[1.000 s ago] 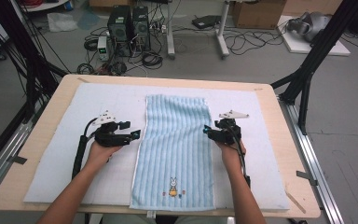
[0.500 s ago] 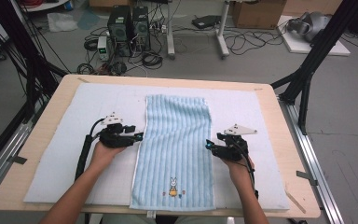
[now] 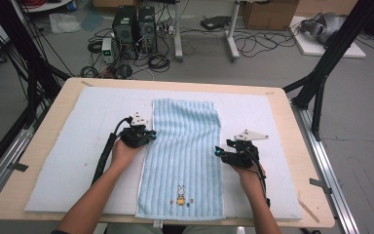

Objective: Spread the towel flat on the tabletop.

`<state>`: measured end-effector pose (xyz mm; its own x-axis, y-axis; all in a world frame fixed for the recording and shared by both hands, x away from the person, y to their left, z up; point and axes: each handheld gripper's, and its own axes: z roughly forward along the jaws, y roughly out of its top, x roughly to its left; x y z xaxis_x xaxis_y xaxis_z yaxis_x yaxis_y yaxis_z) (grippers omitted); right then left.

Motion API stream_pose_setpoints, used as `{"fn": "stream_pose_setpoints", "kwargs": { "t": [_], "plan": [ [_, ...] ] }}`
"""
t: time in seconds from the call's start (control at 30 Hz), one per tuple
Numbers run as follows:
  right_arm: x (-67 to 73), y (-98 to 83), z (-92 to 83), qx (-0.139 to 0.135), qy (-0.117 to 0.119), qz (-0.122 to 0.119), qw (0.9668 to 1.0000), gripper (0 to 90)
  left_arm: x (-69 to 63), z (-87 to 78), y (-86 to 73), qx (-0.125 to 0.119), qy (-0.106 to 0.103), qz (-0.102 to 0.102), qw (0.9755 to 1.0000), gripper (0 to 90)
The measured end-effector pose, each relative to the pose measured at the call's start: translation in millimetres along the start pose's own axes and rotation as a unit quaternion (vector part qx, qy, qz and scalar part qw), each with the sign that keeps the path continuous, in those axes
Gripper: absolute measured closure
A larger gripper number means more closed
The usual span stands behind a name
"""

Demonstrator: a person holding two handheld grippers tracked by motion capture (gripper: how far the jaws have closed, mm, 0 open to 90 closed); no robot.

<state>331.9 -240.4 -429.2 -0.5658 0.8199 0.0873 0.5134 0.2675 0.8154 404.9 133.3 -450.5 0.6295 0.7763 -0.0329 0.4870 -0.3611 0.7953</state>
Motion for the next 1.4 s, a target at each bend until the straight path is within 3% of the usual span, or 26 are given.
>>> {"fn": "stream_pose_setpoints", "kwargs": {
  "t": [0.13,0.27,0.37,0.4,0.43,0.5,0.57,0.67,0.73,0.93,1.03,1.1,1.17,1.23,1.3,1.4],
  "plan": [
    [1.0,-1.0,0.5,0.0,-0.001,0.0,1.0,42.7,12.4,-4.5,-1.3,0.002,0.029,-0.024,0.9993,87.5],
    [0.6,-1.9,0.0,-0.002,-0.002,0.003,1.0,42.7,28.4,-10.2,-4.3,-0.003,0.055,-0.035,0.9979,87.5],
    [1.2,-3.0,1.7,0.0,0.0,0.005,1.0,42.7,39.9,-11.1,-7.7,-0.013,0.05,-0.072,0.9961,87.4],
    [1.7,-3.2,2.4,0.002,0.001,0.005,1.0,42.7,40.9,-11.9,-7.9,-0.017,0.047,-0.073,0.9961,86.8],
    [2.4,-3.2,3.1,0.003,0.001,0.004,1.0,42.7,41.2,-13.5,-7.9,-0.023,0.045,-0.071,0.9962,84.0],
    [4.1,-3.1,4.7,0.005,0.007,0.002,1.0,43.5,43.0,-17.8,-8.0,-0.037,0.039,-0.093,0.9942,56.7],
    [5.7,-3.0,5.9,0.006,0.013,0.001,0.9999,45.3,44.4,-27.3,-10.9,-0.058,0.02,-0.107,0.9923,47.6],
    [9.2,-2.9,8.2,0.011,0.024,-0.008,0.9996,48.4,40.3,-42.4,-19.2,-0.066,0.001,-0.096,0.9932,41.1],
    [11.6,-2.7,10.3,0.015,0.03,-0.013,0.9994,51.1,36.6,-51.7,-25.2,-0.07,-0.006,-0.08,0.9943,41.2],
    [22.0,-4.3,21.9,0.043,0.049,-0.027,0.9975,61.3,25.6,-66.0,-42.4,-0.072,-0.043,-0.067,0.9943,44.1],
    [27.2,-5.5,29.7,0.061,0.042,-0.05,0.996,73.4,23.6,-69.4,-43.0,-0.079,-0.047,-0.066,0.9935,44.3],
    [28.4,-5.5,32.6,0.054,0.046,-0.056,0.9959,86.0,23.7,-69.4,-43.8,-0.08,-0.047,-0.071,0.9932,44.3],
    [32.5,-4.4,35.1,0.05,0.019,-0.072,0.996,87.2,22.8,-69.2,-45.0,-0.078,-0.047,-0.071,0.9933,44.4],
    [35.1,-3.5,38.5,0.043,-0.026,-0.089,0.9948,87.4,20.4,-68.4,-46.0,-0.076,-0.047,-0.071,0.9935,45.0],
    [33.7,-2.9,40.4,0.038,-0.064,-0.085,0.9937,87.0,16.8,-67.2,-47.5,-0.068,-0.051,-0.066,0.9941,45.0],
    [33.7,-3.6,38.2,0.034,-0.07,-0.081,0.9937,79.8,10.0,-66.6,-48.8,-0.056,-0.051,-0.051,0.9958,45.1]
  ]
}}
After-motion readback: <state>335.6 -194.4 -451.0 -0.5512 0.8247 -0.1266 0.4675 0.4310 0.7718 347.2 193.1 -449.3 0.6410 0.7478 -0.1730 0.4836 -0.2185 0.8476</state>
